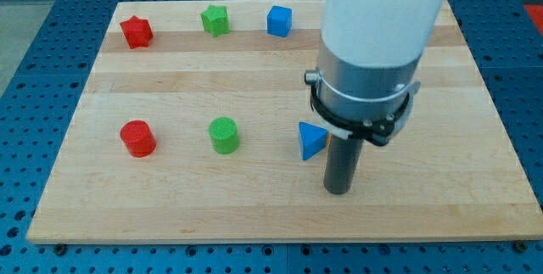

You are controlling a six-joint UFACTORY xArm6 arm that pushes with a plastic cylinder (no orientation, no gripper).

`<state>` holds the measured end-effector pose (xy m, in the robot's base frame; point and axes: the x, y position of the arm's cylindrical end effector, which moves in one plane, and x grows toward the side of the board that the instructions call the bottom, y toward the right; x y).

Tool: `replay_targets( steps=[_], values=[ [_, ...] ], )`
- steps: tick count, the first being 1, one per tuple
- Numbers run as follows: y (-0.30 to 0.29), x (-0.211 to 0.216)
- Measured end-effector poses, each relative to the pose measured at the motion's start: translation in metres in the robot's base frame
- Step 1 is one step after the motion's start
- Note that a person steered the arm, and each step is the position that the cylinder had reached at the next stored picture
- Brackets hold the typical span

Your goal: Move the heart to the top side of the triangle

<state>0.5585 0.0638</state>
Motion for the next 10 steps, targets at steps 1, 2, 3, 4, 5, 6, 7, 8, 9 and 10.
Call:
replay_targets(
  steps=[1,2,3,4,5,6,7,8,9,10],
  values=[
    [0.01,0.001],
    [0.084,0.027],
    [0.082,0.023],
    [0.041,-0.026],
    [0.02,-0.044],
    [0.015,-0.047],
    [-0.012,-0.092],
    [-0.017,-0.094],
    [-0.017,-0.096],
    [-0.023,-0.103]
  ],
)
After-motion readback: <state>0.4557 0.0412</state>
